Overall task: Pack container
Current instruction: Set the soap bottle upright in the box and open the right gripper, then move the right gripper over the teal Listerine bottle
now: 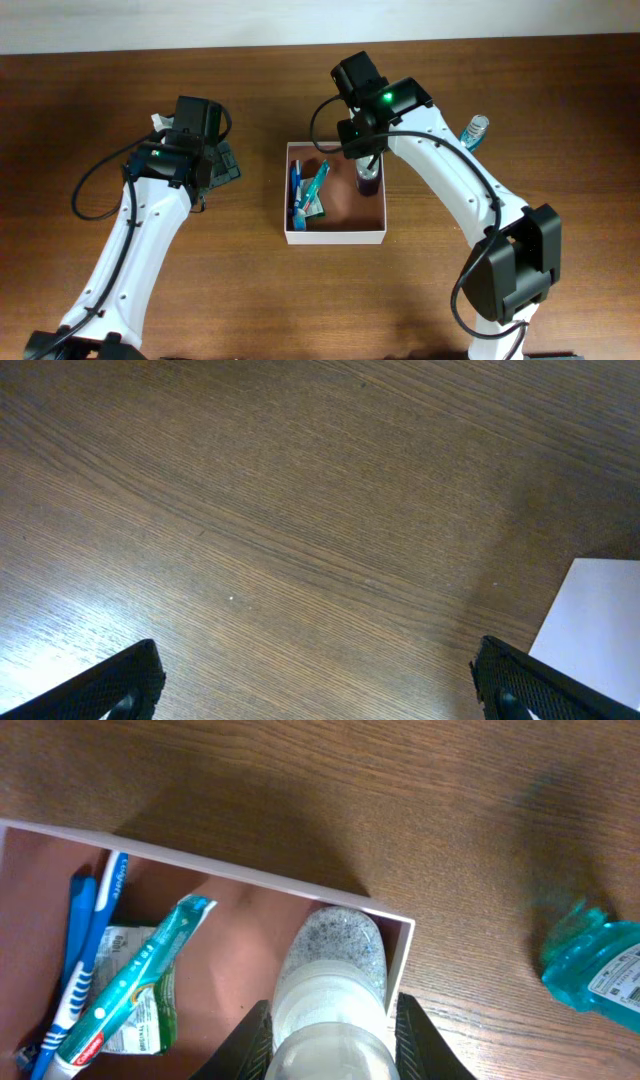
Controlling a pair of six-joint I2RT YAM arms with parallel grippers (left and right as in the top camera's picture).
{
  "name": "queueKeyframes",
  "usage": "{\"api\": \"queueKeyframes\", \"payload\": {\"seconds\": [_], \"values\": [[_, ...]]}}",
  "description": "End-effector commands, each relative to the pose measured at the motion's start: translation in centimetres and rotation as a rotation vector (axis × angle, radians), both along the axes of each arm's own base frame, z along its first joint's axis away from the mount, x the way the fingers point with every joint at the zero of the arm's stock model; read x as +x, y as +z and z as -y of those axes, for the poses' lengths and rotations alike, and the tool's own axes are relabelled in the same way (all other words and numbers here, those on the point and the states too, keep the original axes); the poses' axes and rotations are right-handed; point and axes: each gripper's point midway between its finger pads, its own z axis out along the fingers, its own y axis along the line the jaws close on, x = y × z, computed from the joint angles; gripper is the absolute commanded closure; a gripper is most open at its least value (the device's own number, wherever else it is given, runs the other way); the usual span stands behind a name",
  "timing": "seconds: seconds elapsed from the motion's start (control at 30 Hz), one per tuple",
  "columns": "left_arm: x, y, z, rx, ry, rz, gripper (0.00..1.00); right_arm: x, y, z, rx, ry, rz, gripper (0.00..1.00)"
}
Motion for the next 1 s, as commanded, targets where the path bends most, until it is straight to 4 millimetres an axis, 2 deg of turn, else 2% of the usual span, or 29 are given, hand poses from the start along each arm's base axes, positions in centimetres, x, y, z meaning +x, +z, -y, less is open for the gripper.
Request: {"api": "queueKeyframes", "payload": {"seconds": [0.0, 0.1, 0.17, 0.27, 0.4, 0.47, 0.53, 0.57, 0.63, 0.73, 0.77, 0.8, 0.83, 0.93, 0.97], "values": [[0.1, -0.2, -0.3, 0.014, -0.001, -0.007, 0.01, 0.7, -0.1, 0.8, -0.037, -0.017, 0.012, 0.75], [0.1, -0.2, -0.3, 0.014, -0.001, -0.007, 0.01, 0.5, -0.2, 0.9, -0.041, -0.017, 0.004, 0.74], [0.1, -0.2, -0.3, 0.014, 0.000, -0.007, 0.01, 0.5, -0.2, 0.9, -0.042, -0.016, 0.002, 0.55], [0.1, -0.2, -0.3, 0.014, -0.001, -0.007, 0.01, 0.3, -0.1, 1.0, -0.044, -0.016, -0.001, 0.43], [0.1, -0.2, -0.3, 0.014, -0.001, -0.007, 0.01, 0.2, 0.8, 1.0, -0.036, -0.017, 0.016, 0.42], [0.1, -0.2, -0.3, 0.014, 0.000, -0.007, 0.01, 0.2, 1.9, 1.2, -0.029, -0.019, 0.043, 0.42], [0.1, -0.2, -0.3, 0.014, -0.001, -0.007, 0.01, 0.3, 3.9, 1.8, -0.035, -0.033, 0.091, 0.41], [0.1, -0.2, -0.3, 0.014, 0.000, -0.007, 0.01, 0.2, 6.1, 2.7, -0.028, -0.051, 0.129, 0.39], [0.1, -0.2, -0.3, 0.014, -0.001, -0.007, 0.01, 0.0, 8.7, 4.6, 0.002, -0.115, 0.167, 0.38], [0.1, -0.2, -0.3, 0.014, -0.001, -0.007, 0.01, -0.4, 11.1, 7.3, 0.033, -0.194, 0.196, 0.38], [0.1, -0.2, -0.3, 0.014, -0.001, -0.007, 0.01, -0.7, 12.1, 8.9, 0.057, -0.228, 0.205, 0.38], [0.1, -0.2, -0.3, 0.014, 0.000, -0.007, 0.01, -0.8, 12.4, 9.7, 0.070, -0.244, 0.205, 0.38], [0.1, -0.2, -0.3, 0.014, 0.000, -0.007, 0.01, -1.0, 12.8, 11.4, 0.080, -0.284, 0.200, 0.38], [0.1, -0.2, -0.3, 0.014, -0.001, -0.007, 0.01, -1.3, 12.4, 14.5, 0.064, -0.357, 0.175, 0.38], [0.1, -0.2, -0.3, 0.014, -0.001, -0.007, 0.01, -1.3, 11.8, 16.3, 0.056, -0.408, 0.152, 0.38]]}}
